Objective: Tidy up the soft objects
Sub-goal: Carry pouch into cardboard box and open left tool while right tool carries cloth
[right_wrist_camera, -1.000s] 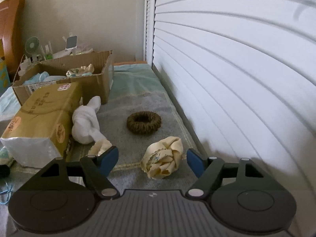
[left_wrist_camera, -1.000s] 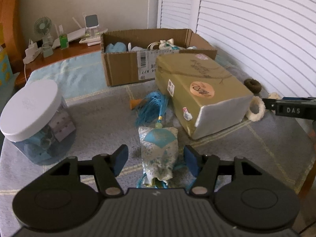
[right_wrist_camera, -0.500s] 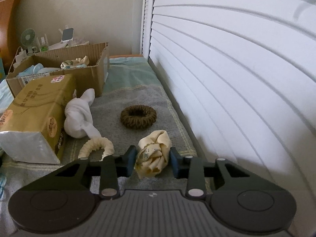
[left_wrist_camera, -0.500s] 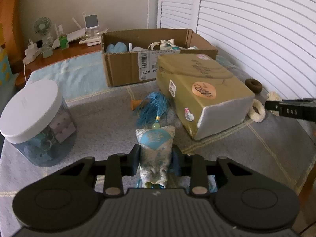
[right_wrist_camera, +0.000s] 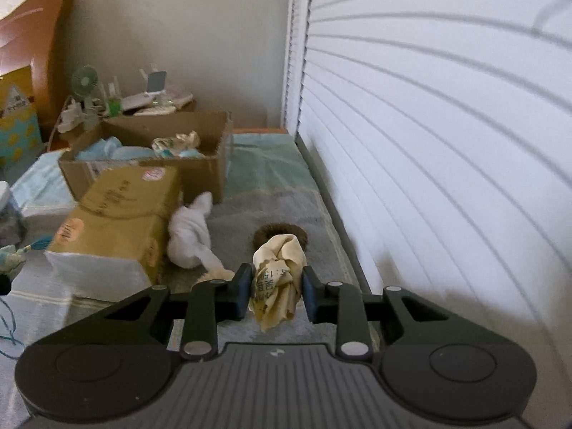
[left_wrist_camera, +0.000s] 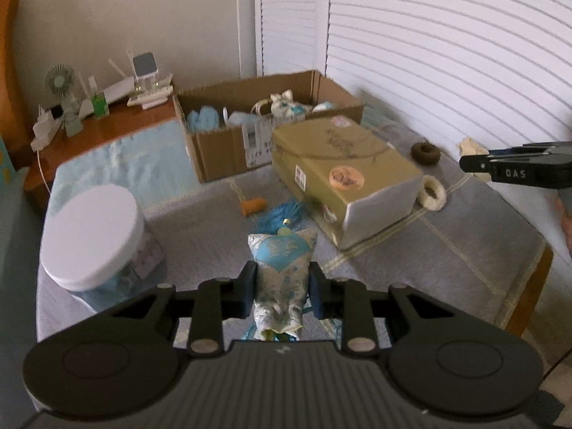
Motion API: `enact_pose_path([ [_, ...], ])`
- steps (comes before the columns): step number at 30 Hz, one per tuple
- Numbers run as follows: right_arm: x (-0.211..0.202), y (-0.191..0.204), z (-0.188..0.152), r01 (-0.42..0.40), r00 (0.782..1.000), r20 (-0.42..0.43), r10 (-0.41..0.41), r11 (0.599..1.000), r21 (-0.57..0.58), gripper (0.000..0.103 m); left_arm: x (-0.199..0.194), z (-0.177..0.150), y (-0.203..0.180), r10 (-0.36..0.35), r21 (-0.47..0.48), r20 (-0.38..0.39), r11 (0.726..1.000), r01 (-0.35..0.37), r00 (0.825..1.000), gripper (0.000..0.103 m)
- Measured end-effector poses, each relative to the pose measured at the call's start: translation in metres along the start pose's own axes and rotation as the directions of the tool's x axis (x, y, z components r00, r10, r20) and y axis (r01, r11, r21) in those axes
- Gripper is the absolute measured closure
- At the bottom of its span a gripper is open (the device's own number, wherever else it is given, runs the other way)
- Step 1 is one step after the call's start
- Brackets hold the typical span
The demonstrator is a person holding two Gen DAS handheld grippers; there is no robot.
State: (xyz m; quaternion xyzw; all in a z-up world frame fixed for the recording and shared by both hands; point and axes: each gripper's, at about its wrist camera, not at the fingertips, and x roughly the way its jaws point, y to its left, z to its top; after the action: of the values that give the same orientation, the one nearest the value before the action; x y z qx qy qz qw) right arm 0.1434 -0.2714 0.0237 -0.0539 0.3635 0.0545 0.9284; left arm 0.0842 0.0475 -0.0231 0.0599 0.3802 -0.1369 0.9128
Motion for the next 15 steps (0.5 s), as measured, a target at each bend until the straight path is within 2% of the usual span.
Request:
enact_pose_path([
  [15, -0.02, 0.016, 0.034, -0.105, 0.992, 0.059, 0.108, 0.993, -0.051, 0.069, -0.031, 0.042, 0.01, -0.003, 0.071, 0.07, 0.997, -0.002, 0.998, 0.075],
])
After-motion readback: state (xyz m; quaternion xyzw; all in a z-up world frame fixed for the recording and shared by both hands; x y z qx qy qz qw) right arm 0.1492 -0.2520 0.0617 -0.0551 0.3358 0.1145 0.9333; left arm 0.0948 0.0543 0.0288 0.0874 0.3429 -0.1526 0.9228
